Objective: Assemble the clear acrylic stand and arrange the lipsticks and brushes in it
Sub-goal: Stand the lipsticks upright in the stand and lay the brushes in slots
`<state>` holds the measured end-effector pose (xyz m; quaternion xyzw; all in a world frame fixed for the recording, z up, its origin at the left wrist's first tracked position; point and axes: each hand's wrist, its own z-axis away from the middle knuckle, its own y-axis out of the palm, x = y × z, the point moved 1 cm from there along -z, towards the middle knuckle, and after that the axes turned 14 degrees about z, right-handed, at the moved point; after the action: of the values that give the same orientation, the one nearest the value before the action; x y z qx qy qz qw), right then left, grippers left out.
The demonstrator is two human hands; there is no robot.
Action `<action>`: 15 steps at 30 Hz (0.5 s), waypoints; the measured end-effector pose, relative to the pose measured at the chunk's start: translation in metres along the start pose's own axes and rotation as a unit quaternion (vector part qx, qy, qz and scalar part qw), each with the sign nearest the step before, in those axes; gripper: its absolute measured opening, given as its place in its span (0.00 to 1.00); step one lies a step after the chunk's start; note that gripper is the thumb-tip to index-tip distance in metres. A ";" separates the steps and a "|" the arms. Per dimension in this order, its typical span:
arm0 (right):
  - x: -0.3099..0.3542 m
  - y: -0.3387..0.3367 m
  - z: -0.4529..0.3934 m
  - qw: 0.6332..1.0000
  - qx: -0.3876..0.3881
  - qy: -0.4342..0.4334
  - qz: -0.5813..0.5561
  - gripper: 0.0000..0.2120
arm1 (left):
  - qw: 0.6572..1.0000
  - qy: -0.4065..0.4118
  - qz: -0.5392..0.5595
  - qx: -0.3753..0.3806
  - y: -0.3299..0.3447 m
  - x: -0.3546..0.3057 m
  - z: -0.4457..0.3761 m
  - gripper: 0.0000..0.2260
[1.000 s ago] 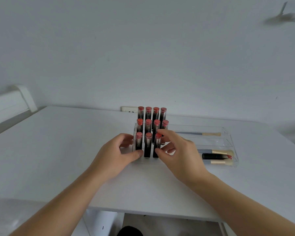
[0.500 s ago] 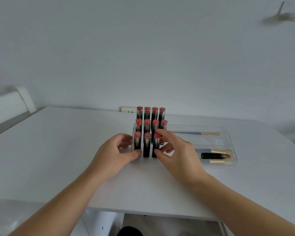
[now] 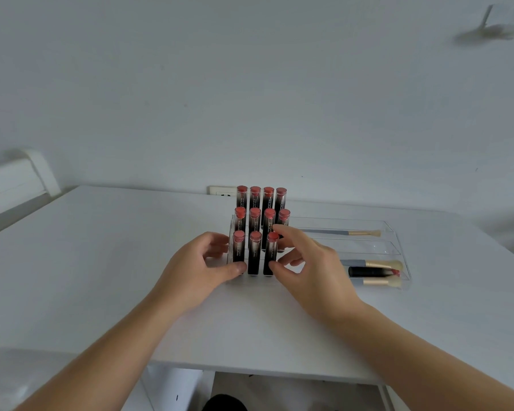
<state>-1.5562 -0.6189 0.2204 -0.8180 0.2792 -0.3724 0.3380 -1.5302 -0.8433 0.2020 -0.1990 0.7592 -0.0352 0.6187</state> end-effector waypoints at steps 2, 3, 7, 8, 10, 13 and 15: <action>-0.003 -0.004 0.000 1.000 -0.001 0.003 0.001 0.27 | 1.000 -0.001 -0.001 0.001 0.000 0.000 0.000 0.24; -0.005 -0.006 0.000 1.000 -0.002 0.004 0.003 0.26 | 1.000 -0.001 -0.002 0.001 0.000 0.000 0.000 0.25; -0.007 -0.011 -0.003 1.000 0.000 0.010 0.004 0.24 | 1.000 -0.002 -0.003 0.002 -0.001 0.001 0.001 0.24; -0.007 -0.011 -0.003 1.000 0.002 0.010 0.005 0.24 | 1.000 -0.002 -0.004 0.002 -0.001 0.000 0.001 0.24; -0.005 -0.009 -0.002 1.000 0.001 0.008 0.004 0.25 | 1.000 -0.001 -0.006 0.004 -0.001 0.000 0.001 0.23; -0.003 -0.006 -0.001 1.000 0.000 0.007 0.005 0.25 | 1.000 0.005 -0.005 0.003 0.000 -0.001 0.001 0.23; -0.001 -0.005 -0.002 1.000 0.002 0.006 0.004 0.26 | 1.000 0.006 -0.007 0.003 0.000 -0.001 0.001 0.23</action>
<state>-1.5572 -0.6163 0.2246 -0.8138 0.2841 -0.3768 0.3393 -1.5290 -0.8428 0.2025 -0.2022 0.7613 -0.0426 0.6146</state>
